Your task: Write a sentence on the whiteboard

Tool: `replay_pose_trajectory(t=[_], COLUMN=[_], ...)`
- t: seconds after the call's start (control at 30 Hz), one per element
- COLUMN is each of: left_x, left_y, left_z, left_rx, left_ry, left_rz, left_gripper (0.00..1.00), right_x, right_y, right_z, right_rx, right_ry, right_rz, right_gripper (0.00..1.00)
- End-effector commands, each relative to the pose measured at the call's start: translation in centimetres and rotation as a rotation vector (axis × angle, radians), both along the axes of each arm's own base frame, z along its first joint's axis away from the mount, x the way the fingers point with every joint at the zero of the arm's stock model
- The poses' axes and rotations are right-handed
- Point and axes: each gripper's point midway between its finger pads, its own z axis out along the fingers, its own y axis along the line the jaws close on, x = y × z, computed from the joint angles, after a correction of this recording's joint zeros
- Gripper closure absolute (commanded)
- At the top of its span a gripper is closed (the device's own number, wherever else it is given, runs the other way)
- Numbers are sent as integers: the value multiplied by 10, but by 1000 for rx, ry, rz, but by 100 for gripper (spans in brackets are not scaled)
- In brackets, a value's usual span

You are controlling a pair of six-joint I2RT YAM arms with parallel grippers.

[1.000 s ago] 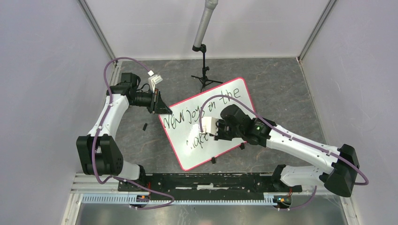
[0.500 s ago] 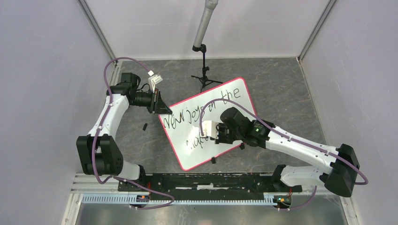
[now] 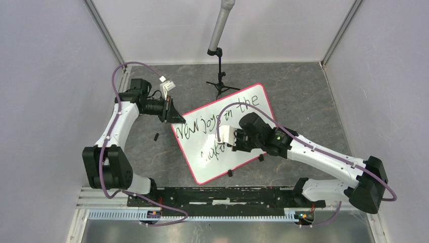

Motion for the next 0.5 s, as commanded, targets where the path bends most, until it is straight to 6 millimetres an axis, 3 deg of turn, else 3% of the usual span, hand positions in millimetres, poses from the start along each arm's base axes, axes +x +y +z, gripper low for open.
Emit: replay_pose_trajectory(t=[0.0,0.47], left_x=[7,8], left_y=[7,6], left_z=[-22,-23], left_rx=[107,107], left_ry=[6,7], left_rz=[20,18], left_gripper=[98,98], right_x=[26,23], right_y=[-1,-19], right_z=[23,11], right_rx=[40,-10], right_ry=[-87,-72], right_rz=[-85,-110], right_gripper=[100,100])
